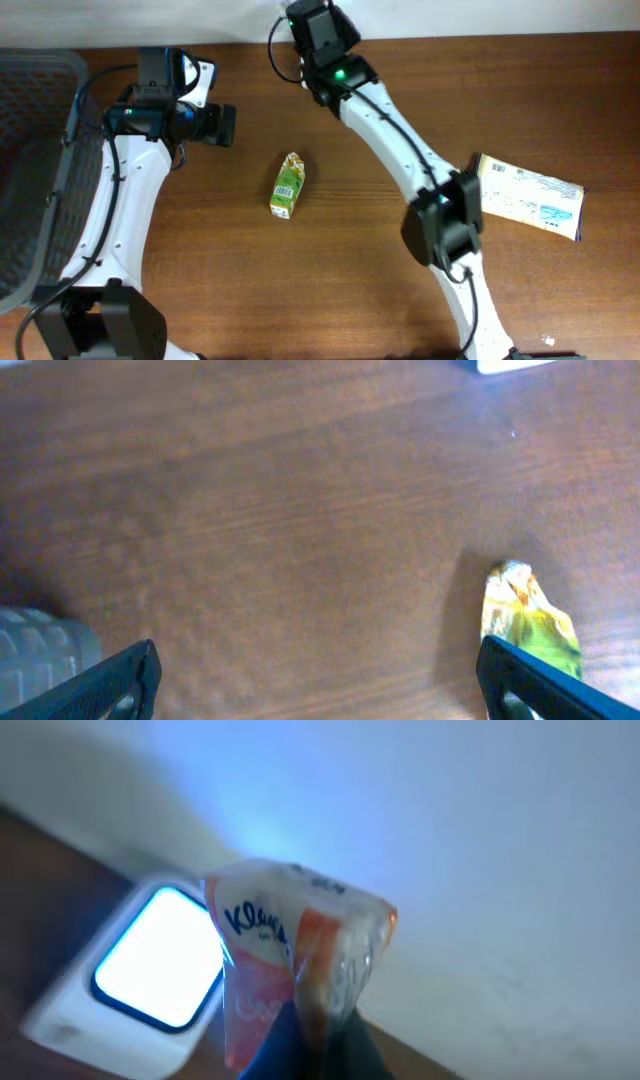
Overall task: Scan the item barcode
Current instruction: 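Lift the orange box and hold it over the scanner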
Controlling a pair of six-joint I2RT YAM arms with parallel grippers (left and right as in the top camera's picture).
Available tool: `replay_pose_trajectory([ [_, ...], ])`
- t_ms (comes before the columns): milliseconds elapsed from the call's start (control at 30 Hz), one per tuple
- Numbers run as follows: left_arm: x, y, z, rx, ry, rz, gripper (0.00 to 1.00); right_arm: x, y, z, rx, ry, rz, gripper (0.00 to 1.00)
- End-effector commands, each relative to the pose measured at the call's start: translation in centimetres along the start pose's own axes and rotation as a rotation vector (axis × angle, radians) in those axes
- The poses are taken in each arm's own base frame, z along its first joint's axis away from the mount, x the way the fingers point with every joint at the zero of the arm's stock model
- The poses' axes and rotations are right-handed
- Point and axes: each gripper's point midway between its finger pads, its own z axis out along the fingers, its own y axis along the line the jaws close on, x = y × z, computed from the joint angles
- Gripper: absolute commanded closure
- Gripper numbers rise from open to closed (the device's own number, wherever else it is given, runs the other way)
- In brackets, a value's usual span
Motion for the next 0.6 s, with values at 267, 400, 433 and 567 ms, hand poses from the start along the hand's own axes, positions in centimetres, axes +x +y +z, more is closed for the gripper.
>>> replay_pose_trajectory([
  [267, -0.6, 0.1, -0.9, -0.003, -0.023, 0.015, 0.01, 5.3, 4.8, 5.7, -0.026, 0.064, -0.277, 0.96],
  [400, -0.6, 0.1, -0.9, -0.003, -0.023, 0.015, 0.01, 5.1, 5.0, 5.6, -0.036, 0.056, -0.277, 0.96],
  [433, -0.6, 0.1, -0.9, -0.003, -0.023, 0.015, 0.01, 5.0, 5.1, 5.6, -0.036, 0.055, -0.278, 0.96],
  [567, -0.6, 0.1, -0.9, -0.003, -0.023, 0.015, 0.01, 2.7, 3.6, 3.9, -0.019, 0.016, -0.216, 0.96],
])
